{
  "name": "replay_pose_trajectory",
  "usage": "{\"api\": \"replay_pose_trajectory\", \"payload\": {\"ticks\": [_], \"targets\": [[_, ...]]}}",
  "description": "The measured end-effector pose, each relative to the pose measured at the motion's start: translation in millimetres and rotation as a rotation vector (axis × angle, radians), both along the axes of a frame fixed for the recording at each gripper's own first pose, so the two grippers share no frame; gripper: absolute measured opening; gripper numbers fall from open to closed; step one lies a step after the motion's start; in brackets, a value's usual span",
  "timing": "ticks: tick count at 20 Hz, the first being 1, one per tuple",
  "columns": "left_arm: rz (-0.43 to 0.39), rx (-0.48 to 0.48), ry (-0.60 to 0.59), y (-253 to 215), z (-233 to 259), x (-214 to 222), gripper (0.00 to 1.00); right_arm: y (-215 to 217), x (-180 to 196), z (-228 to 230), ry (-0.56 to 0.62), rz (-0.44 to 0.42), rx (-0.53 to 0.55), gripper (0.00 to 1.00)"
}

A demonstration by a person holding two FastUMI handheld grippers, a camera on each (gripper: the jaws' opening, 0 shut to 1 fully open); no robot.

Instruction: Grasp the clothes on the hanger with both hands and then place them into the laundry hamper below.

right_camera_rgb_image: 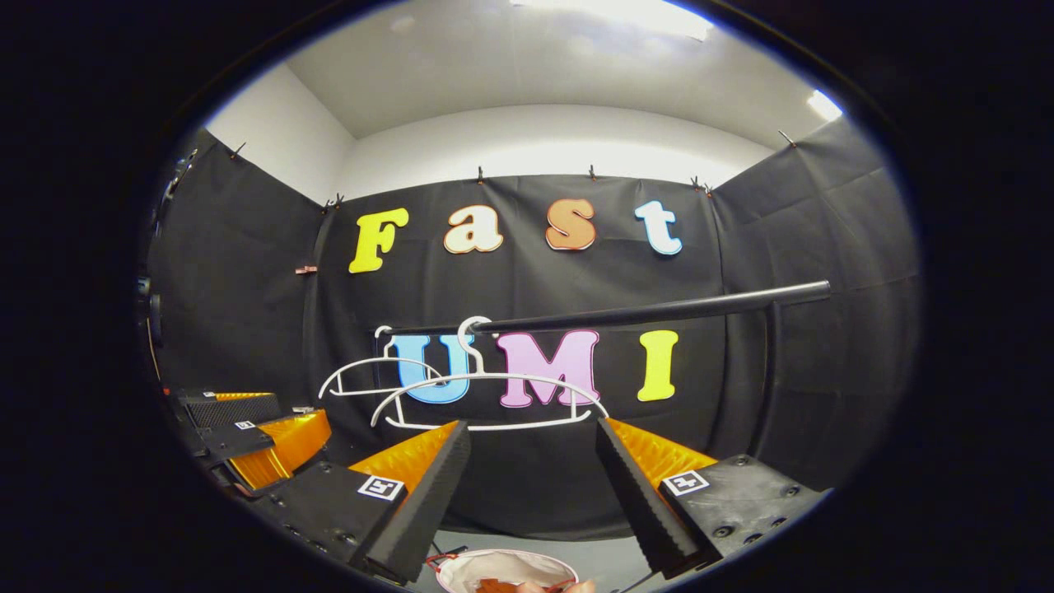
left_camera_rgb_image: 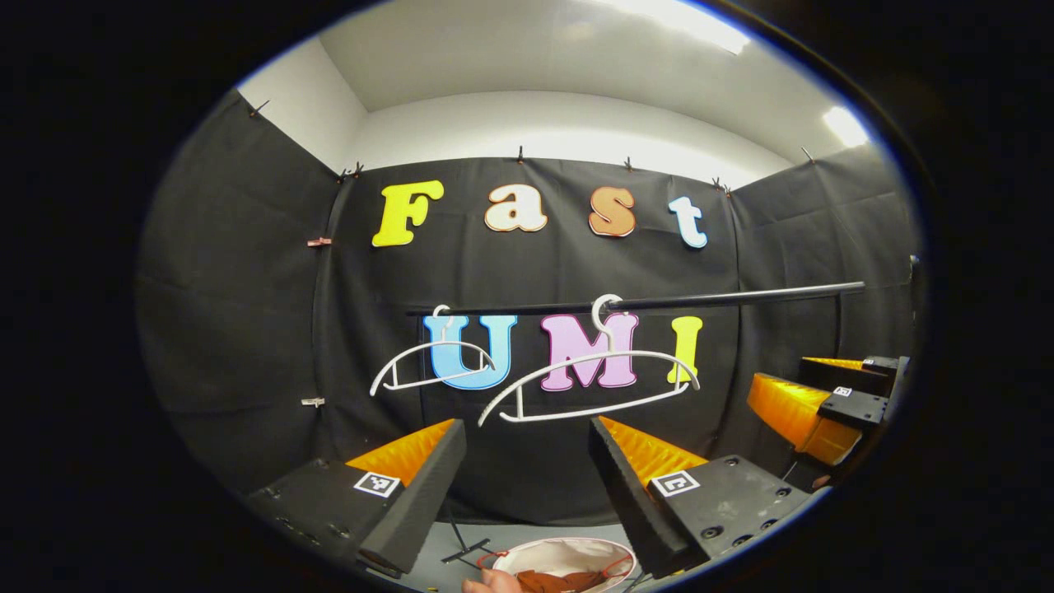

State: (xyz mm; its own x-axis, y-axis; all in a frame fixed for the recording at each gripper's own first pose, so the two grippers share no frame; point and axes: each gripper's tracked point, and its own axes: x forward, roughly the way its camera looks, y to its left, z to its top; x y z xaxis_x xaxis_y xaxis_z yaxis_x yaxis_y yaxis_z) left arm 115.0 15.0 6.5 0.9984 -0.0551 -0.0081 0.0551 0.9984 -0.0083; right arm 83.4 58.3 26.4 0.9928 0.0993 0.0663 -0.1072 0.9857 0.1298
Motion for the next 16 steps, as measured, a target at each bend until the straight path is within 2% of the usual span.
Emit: {"api": "replay_pose_trajectory", "payload": {"ticks": [1,2,11,16], "targets": [[-0.001,0.003,-0.002,-1.3,1.7,-1.2,0.95,-0.3,-0.9,-0.2,0.001,0.000,0.002,0.95],[-0.002,0.001,-0.007,-2.5,2.2,-2.5,0.95,-1.8,-1.6,-0.1,0.002,-0.001,0.002,0.98],[0.016,0.000,-0.043,-0.3,9.8,-0.6,0.94,-1.5,3.5,-6.9,0.011,-0.001,-0.004,1.00],[0.025,0.005,-0.043,0.7,9.2,2.9,0.94,-3.6,6.4,-10.2,0.016,-0.001,-0.009,0.98]]}}
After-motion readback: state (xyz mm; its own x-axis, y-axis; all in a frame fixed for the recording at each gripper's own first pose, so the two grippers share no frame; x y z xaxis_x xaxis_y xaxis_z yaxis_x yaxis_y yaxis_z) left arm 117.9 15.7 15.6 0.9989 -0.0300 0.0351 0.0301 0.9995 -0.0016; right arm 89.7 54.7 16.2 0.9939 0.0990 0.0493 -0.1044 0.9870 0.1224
